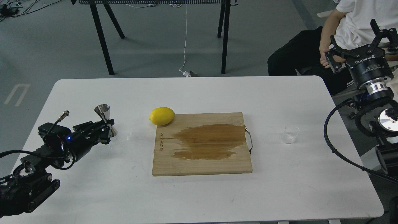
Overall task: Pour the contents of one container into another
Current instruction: 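Carry the jigger with the left gripper onto the cutting board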
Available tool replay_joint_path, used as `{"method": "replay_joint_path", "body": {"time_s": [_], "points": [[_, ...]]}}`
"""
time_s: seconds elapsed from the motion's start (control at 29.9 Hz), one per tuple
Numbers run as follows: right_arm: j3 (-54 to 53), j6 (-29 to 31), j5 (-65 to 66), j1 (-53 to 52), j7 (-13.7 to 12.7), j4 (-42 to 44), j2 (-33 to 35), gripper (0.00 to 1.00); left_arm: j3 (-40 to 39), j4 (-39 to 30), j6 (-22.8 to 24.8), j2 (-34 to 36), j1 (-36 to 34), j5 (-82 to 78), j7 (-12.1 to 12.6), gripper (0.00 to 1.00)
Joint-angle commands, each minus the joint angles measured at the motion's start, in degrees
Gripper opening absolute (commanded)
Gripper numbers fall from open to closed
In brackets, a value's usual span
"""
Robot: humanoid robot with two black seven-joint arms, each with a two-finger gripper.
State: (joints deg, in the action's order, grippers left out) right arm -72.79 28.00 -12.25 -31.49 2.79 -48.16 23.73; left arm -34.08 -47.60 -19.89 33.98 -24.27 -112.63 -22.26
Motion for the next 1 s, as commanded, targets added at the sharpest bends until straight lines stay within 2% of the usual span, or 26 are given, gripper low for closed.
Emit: {"method": "replay_joint_path", "body": {"time_s": [0.0, 0.1, 0.2, 0.37, 0.57, 0.77, 0.97], "points": [[-0.07, 0.0, -0.05, 0.46, 0.02, -0.26, 0.35, 1.0, -0.03, -2.23, 0.11, 0.83, -2.53, 0.05, 0.37, 0.08], [-0.07, 0.0, -0.05, 1.34, 0.11, -0.7, 2.2, 1.0, 0.06, -3.29, -0.06, -0.75, -4.91, -0.13, 0.55, 0.08], [-0.6, 0.0, -0.05, 3.09, 1.25, -0.97, 4.13, 1.0, 1.37, -3.47, 0.11, -3.04, -7.98, -3.1, 1.78, 0.08], [-1.91, 0.0, -0.05, 5.82, 1.78, -0.97, 6.42, 1.0, 7.34, -3.38, 0.03, -10.41, -12.64, -12.37, 5.9, 0.07], [-3.94, 0.0, -0.14, 7.49, 1.78, -0.97, 8.35, 1.0, 9.99, -2.5, 0.02, -18.06, -13.26, -12.37, 10.48, 0.07], [-4.91, 0.0, -0.14, 8.72, 1.78, -0.88, 9.32, 1.0, 10.78, -2.15, 0.2, -21.32, -12.38, -12.37, 10.48, 0.08], [-4.82, 0.0, -0.14, 9.07, 1.78, -0.97, 9.32, 1.0, 15.18, 3.12, 0.47, -24.04, -12.21, -12.37, 10.66, 0.08]]}}
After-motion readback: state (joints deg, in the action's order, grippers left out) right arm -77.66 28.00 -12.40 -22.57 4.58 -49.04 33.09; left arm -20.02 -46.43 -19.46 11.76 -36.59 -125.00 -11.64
